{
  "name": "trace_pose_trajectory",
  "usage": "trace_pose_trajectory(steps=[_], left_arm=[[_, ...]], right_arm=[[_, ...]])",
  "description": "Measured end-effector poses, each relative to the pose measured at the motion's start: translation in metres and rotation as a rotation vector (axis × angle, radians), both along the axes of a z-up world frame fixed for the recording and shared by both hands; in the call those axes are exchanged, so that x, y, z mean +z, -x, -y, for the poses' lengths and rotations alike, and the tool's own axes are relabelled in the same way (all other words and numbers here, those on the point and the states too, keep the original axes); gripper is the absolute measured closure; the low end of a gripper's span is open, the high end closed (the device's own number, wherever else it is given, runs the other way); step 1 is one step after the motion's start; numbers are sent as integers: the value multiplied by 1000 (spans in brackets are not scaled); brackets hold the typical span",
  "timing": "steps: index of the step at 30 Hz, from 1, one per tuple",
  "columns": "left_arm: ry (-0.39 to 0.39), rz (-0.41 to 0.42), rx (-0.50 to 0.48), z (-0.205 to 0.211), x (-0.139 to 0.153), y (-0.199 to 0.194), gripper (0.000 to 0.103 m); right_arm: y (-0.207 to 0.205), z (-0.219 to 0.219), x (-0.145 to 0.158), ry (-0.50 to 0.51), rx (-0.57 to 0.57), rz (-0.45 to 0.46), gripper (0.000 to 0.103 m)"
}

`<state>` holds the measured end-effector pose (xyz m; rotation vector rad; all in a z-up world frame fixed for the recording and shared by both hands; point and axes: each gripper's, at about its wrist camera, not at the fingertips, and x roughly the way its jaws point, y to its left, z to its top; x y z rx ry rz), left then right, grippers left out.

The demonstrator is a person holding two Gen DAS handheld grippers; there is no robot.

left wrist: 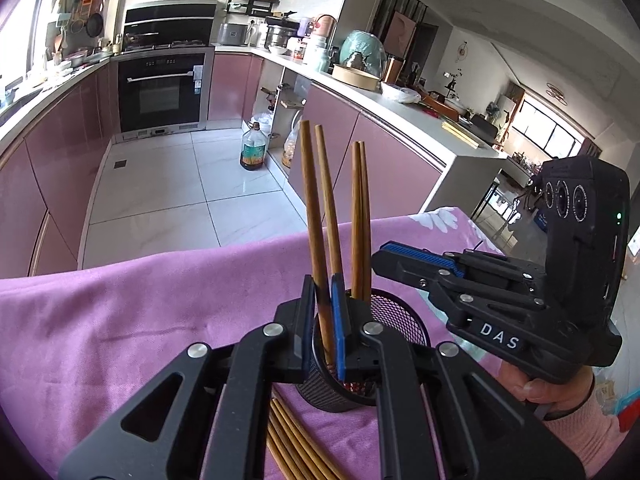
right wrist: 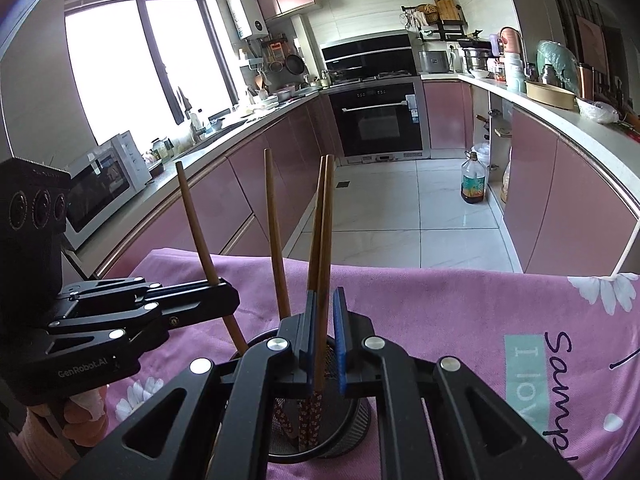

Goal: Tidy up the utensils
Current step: 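Open both tools to release the chopsticks in the cup and withdraw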

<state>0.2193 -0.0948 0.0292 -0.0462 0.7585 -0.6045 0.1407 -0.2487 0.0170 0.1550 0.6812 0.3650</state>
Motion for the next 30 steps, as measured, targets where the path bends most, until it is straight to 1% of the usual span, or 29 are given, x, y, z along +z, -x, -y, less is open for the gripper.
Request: trace_pose_trajectory(steps=[6,9,13,15,16,17,19,21,22,23,26,27,30], left_arm=[[8,3,12,1,-2,-3,94],[7,30,33,-2,2,0,94],[25,102,70,-15,11,20,84],[31,138,82,-21,14,32,80],[29,162,88,-25,17,40,76],[28,183,96,-28,19,47,68],[32,220,113,-36,22,61,60],[31,245,123,-41,25,72,56],[34,253,127,-45,23,78,51],[35,254,129,-48,21,83,50],[4,247,135,-54,7,98,49],[-14,233,141,-56,0,102,48],[-42,179,144,-64,-25,113,48]], right_arm=[[3,1,1,-8,7,9,95],[8,1,3,-7,14,22,94],[24,0,9,-1,35,65,88],[33,-2,13,-3,52,85,86],[39,-3,16,-2,63,98,85],[44,-4,18,-1,72,112,82],[55,-7,23,-5,87,136,81],[67,-9,25,-15,110,152,76],[71,-10,25,-17,121,155,75],[77,-13,24,-17,141,157,74],[90,-22,18,-6,186,148,70],[91,-25,15,1,199,138,70],[96,-36,-5,29,225,80,70]])
